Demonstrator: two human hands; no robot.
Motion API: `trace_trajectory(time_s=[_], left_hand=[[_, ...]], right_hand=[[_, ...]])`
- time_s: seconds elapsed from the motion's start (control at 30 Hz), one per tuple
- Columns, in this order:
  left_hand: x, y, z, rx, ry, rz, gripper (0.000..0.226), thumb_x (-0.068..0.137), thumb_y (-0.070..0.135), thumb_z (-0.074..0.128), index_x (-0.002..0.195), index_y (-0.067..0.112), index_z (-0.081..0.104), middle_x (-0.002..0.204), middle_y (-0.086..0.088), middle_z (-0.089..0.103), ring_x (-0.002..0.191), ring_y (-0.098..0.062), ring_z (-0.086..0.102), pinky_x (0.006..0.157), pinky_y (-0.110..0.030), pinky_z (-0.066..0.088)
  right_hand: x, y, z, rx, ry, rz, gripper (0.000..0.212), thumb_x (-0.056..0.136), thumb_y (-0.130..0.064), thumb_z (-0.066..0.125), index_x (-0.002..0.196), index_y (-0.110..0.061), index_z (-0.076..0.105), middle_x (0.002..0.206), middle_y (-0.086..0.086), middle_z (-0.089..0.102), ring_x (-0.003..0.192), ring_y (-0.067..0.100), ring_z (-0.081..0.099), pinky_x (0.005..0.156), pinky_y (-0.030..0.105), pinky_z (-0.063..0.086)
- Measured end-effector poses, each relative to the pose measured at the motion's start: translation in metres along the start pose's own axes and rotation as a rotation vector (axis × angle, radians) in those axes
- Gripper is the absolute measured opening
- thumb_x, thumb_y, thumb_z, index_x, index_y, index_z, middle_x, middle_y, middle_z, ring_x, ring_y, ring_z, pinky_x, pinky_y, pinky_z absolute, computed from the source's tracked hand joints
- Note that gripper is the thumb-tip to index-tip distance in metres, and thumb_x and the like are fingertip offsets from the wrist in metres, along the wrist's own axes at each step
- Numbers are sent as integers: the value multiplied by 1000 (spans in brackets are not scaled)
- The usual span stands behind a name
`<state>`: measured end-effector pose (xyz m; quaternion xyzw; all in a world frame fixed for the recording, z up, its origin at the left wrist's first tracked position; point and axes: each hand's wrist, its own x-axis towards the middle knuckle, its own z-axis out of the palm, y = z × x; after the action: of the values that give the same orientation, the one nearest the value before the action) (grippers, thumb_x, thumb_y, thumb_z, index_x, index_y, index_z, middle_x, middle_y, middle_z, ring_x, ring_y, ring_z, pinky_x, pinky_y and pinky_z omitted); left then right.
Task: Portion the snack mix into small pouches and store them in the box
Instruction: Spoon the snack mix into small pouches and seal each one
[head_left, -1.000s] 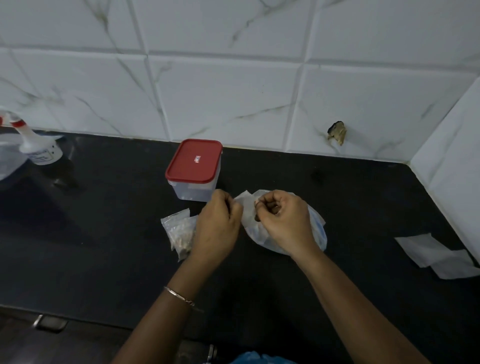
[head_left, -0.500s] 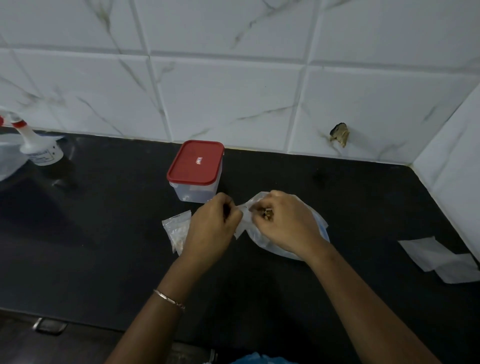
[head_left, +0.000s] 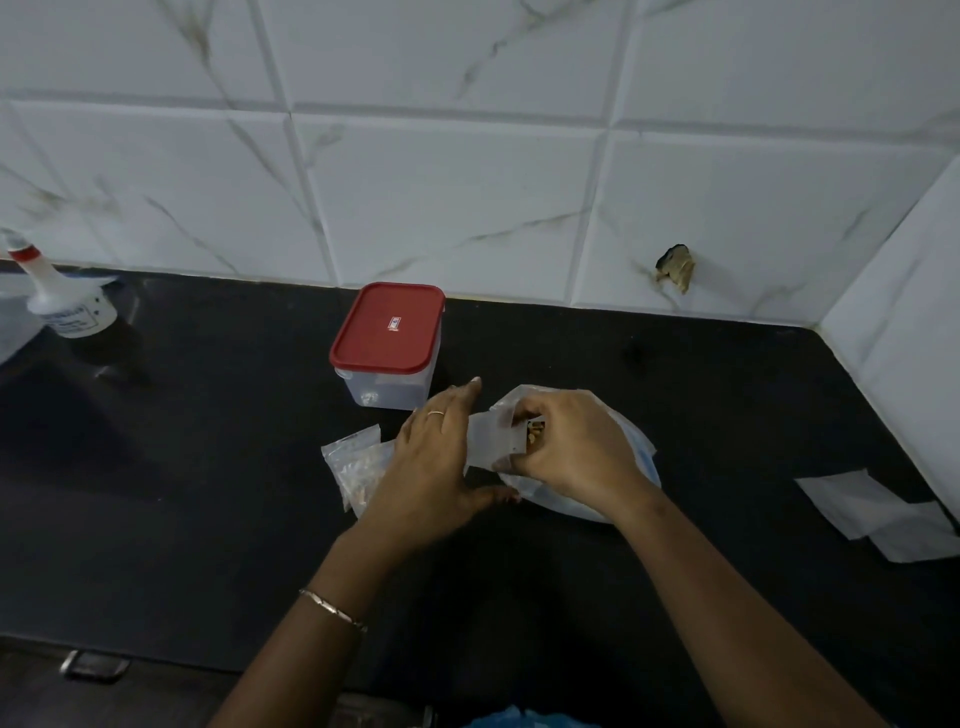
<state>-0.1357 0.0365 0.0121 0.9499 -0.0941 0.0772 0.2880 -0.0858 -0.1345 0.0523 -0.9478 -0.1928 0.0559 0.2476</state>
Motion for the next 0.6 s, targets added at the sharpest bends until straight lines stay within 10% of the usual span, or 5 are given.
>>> trace_trajectory(time_s=[0.3,0.6], left_hand=[[11,-14,23,-35,-76,1,56,80,39,71,129,23,47,127,4,53,118,-11,50,104,-47,41],[2,-14,51,-238,-100,-204,66,81,42,72,126,27,26,121,8,42,112,-9,49,98,-42,48]], right_hand=[[-4,16,9,55,24,-2,21,77,-38,75,81,-30,57,84,-12,59,82,9,59,74,29,49],[-50,102,23,-62,190,304,13,87,-31,68,95,-24,60,91,-11,60,82,8,59,61,22,42]])
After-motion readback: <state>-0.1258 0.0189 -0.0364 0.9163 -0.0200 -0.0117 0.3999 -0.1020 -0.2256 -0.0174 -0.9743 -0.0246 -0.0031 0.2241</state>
